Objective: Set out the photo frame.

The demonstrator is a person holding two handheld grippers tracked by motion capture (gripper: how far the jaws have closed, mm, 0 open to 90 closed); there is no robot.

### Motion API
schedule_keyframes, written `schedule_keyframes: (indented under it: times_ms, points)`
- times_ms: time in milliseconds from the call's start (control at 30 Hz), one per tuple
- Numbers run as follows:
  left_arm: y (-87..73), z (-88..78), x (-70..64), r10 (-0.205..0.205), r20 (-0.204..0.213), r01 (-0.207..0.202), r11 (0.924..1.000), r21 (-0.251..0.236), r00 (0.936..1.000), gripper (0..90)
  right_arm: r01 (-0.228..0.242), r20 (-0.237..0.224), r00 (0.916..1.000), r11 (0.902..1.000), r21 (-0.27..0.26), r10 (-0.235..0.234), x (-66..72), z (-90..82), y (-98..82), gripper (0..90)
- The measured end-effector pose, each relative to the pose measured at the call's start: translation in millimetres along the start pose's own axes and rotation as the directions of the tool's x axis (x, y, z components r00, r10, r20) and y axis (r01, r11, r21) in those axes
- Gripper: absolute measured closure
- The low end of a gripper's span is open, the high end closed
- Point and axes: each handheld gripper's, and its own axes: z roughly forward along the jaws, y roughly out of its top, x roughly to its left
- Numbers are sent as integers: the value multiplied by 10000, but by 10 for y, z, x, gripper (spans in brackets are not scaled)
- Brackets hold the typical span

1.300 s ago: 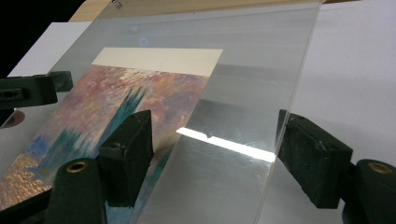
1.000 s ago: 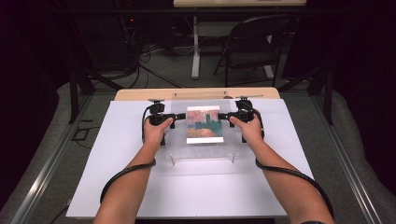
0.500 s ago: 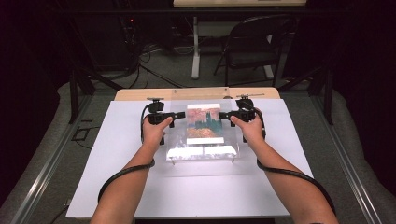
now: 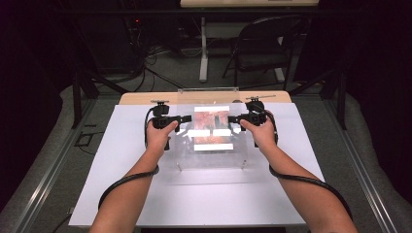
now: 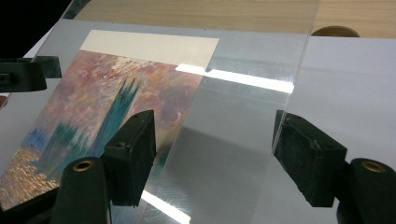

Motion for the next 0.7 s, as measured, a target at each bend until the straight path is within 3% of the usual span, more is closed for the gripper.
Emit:
schedule_keyframes:
  times_ms: [700]
  points:
    - [60,-480,-303,940,203,-936,9954,-209,9954,467,824,141,9965,9962,-291,-820,238,-536,60,464]
